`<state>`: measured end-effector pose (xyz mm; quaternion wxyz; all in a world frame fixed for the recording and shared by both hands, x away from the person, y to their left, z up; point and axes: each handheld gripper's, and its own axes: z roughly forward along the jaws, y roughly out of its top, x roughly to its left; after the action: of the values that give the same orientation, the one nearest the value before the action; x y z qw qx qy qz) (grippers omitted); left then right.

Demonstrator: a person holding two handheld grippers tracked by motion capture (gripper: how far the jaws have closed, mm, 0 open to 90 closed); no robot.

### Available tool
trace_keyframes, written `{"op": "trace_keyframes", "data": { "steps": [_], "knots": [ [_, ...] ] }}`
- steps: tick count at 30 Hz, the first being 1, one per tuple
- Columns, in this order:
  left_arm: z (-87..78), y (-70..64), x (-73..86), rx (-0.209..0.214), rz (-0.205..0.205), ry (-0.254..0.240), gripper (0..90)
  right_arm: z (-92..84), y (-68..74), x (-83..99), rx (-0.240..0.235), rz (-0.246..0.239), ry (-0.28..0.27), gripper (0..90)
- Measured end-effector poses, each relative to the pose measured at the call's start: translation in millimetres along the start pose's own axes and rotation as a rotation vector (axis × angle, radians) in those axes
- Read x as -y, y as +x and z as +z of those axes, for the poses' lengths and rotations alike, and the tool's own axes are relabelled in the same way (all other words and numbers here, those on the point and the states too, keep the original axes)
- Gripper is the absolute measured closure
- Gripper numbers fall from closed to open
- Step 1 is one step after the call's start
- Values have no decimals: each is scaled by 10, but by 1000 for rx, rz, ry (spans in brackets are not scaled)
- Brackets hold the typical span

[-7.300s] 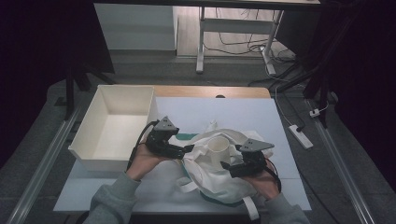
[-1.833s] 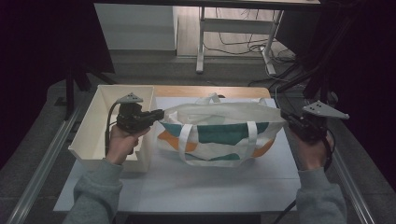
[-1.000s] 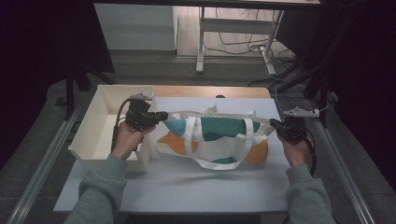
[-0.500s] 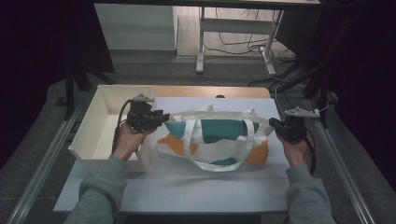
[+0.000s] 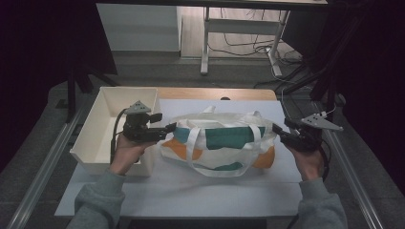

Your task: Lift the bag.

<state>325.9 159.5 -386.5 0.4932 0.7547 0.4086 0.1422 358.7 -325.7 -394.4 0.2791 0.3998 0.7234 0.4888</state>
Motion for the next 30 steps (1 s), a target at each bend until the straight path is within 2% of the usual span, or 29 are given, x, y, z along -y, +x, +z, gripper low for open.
{"op": "trace_keyframes", "data": {
  "steps": [7,14,21,26,27,30],
  "knots": [
    [-111,-70,124,32,29,-10,300,-140,114,91,-81,-30,-4,430],
    [-191,-95,241,32,48,5,252,-188,162,259,-138,-47,20,427],
    [-252,-142,437,-7,76,56,185,-181,151,453,-154,-49,64,423],
    [-329,-161,517,-29,78,51,167,-185,166,565,-167,-51,87,418],
    [-375,-180,546,-58,92,51,164,-191,172,582,-166,-52,89,418],
    [-431,-194,580,-58,101,55,157,-208,201,627,-161,-50,96,416]
  ]
}}
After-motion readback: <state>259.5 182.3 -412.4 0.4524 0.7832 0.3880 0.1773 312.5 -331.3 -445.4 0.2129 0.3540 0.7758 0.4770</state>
